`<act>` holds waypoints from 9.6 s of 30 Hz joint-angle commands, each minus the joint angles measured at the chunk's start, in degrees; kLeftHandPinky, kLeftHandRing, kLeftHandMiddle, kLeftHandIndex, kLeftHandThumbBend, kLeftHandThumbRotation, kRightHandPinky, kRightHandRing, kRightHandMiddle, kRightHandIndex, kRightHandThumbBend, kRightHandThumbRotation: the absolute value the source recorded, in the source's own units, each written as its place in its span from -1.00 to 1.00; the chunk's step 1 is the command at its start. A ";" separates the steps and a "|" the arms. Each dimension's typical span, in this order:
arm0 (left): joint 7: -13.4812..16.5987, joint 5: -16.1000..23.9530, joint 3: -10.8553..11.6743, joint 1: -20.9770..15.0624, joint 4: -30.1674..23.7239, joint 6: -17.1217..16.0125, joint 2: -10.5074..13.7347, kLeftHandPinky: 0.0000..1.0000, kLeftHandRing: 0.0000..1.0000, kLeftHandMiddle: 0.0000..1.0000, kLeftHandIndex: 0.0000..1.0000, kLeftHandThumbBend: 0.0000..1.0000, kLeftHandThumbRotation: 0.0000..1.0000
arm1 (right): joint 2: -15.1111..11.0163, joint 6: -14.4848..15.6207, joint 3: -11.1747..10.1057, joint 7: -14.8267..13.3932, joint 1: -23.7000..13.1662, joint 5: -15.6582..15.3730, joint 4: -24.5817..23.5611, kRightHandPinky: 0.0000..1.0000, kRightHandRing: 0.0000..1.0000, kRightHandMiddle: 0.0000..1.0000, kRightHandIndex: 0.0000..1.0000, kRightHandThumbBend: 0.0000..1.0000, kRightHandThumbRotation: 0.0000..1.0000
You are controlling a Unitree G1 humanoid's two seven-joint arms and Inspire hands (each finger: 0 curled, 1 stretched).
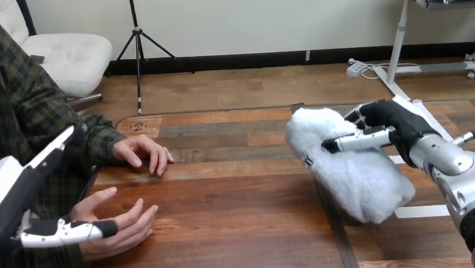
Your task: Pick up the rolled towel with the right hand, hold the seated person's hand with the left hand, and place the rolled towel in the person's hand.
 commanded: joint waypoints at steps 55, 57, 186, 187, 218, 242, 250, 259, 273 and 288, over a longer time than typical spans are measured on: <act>-9.38 3.40 -11.92 -17.42 25.57 -7.23 12.64 0.47 0.60 0.64 0.64 1.00 -0.31 | -2.36 3.58 -1.43 4.36 -0.09 1.53 -16.93 -0.40 -0.28 -0.13 -0.11 0.50 -1.00; -8.98 4.00 -12.34 -17.67 25.92 -7.06 12.67 0.47 0.60 0.64 0.64 1.00 -0.30 | -2.37 3.74 -1.61 4.64 0.12 1.73 -17.39 -0.40 -0.28 -0.14 -0.12 0.50 -1.00; 11.91 5.51 -16.98 -16.50 28.32 -13.71 4.08 -0.28 -0.17 -0.05 0.00 0.70 -0.75 | 8.52 -7.96 1.34 4.97 -4.17 1.38 -5.25 -0.40 -0.32 -0.19 -0.14 0.58 -1.00; 12.05 5.58 -16.97 -16.45 28.20 -13.69 4.01 -0.28 -0.17 -0.05 0.00 0.71 -0.75 | 8.65 -8.08 1.47 4.82 -4.30 1.22 -5.03 -0.40 -0.32 -0.19 -0.14 0.59 -1.00; 12.92 5.15 -16.45 -13.81 21.30 -11.50 1.79 -0.33 -0.21 -0.07 -0.02 0.69 -0.75 | 12.72 -9.54 4.57 1.18 -9.55 -3.18 3.25 -0.46 -0.38 -0.24 -0.17 0.68 -1.00; 11.56 4.08 -16.35 -10.78 11.01 -6.51 -1.50 -0.32 -0.20 -0.05 -0.02 0.69 -0.72 | 15.00 -11.26 5.24 0.58 -12.28 -4.87 7.72 -0.50 -0.40 -0.27 -0.23 0.70 -1.00; 12.51 5.39 -16.42 -10.67 9.32 -5.70 -2.71 -0.32 -0.19 -0.04 -0.01 0.69 -0.71 | 15.60 -11.22 5.22 0.62 -13.06 -4.99 8.45 -0.50 -0.40 -0.26 -0.21 0.72 -1.00; 13.04 6.38 -16.52 -10.69 8.19 -4.61 -4.00 -0.32 -0.19 -0.04 -0.01 0.68 -0.69 | 15.98 -12.23 6.04 0.51 -13.57 -5.46 8.25 -0.48 -0.39 -0.25 -0.19 0.71 -1.00; 13.61 7.68 -16.77 -10.60 7.47 -3.97 -5.66 -0.29 -0.18 -0.04 -0.03 0.67 -0.75 | 16.83 -14.09 6.33 1.79 -14.65 -5.28 8.48 -0.49 -0.41 -0.29 -0.20 0.70 -1.00; 12.63 7.64 -16.71 -8.51 4.47 -2.22 -6.69 -0.32 -0.19 -0.04 -0.03 0.70 -0.75 | 17.76 -15.55 6.77 2.69 -15.72 -5.91 8.73 -0.53 -0.44 -0.28 -0.20 0.69 -1.00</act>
